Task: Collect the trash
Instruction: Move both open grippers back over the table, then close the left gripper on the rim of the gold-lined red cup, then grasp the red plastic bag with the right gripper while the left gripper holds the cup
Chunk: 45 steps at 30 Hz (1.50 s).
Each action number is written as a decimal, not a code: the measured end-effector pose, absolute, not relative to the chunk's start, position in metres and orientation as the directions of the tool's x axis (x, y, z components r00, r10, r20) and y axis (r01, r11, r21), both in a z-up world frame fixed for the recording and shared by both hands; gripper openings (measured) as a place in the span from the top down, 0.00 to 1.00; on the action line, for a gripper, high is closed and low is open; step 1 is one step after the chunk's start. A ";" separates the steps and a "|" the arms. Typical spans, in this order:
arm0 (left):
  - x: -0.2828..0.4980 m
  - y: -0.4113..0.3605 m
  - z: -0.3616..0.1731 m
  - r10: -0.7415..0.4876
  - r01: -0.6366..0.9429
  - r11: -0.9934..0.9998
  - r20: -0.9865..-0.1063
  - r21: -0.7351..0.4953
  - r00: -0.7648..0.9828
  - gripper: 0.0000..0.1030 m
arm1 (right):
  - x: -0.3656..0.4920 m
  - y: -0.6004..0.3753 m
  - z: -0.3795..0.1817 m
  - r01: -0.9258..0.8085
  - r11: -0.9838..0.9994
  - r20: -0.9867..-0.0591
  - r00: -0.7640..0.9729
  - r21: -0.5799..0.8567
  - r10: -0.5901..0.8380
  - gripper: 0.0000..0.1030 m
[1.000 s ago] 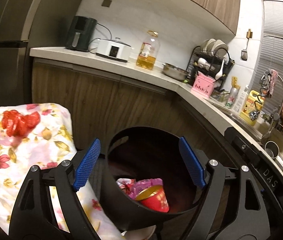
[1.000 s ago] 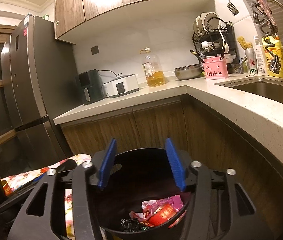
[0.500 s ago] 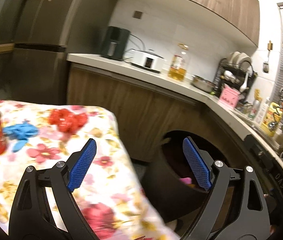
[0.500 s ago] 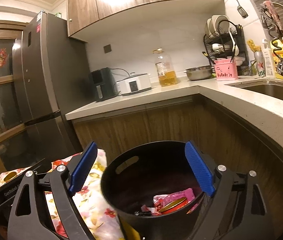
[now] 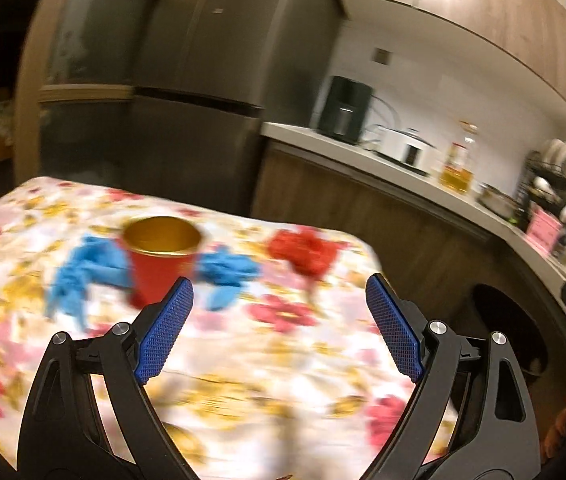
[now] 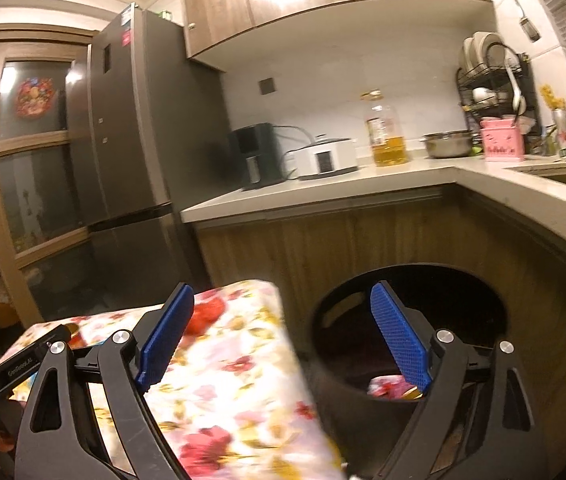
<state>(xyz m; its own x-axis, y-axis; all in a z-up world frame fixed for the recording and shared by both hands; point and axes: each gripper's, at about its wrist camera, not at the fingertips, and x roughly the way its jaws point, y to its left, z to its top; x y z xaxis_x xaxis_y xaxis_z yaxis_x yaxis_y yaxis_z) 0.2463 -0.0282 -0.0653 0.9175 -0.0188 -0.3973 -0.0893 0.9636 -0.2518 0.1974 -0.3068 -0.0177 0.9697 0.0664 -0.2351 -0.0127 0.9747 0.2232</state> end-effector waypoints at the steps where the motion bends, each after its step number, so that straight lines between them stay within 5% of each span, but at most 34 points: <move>1: 0.246 -0.016 -0.066 0.005 -0.114 0.961 -0.398 -0.251 0.917 0.16 | 0.199 -0.299 -0.018 -0.027 0.974 -0.237 0.968 0.223 0.082 0.15; 8: 0.257 0.047 -0.070 0.106 -0.229 0.938 -0.414 -0.259 0.904 0.23 | 0.212 -0.257 -0.020 -0.093 0.974 -0.246 0.959 0.208 0.144 0.15; 19: 0.310 0.083 -0.085 0.067 -0.228 0.936 -0.498 -0.270 0.865 0.47 | 0.247 -0.215 -0.028 -0.133 0.973 -0.269 0.946 0.191 0.182 0.15; 29: 0.322 0.082 -0.107 0.013 -0.184 0.952 -0.565 -0.246 0.825 0.86 | 0.286 -0.192 -0.042 -0.139 0.975 -0.305 0.934 0.171 0.186 0.16; 45: 0.295 0.076 -0.093 -0.001 -0.130 0.952 -0.427 -0.278 0.904 0.89 | 0.375 -0.160 -0.081 -0.079 0.989 -0.394 0.911 0.128 0.124 0.32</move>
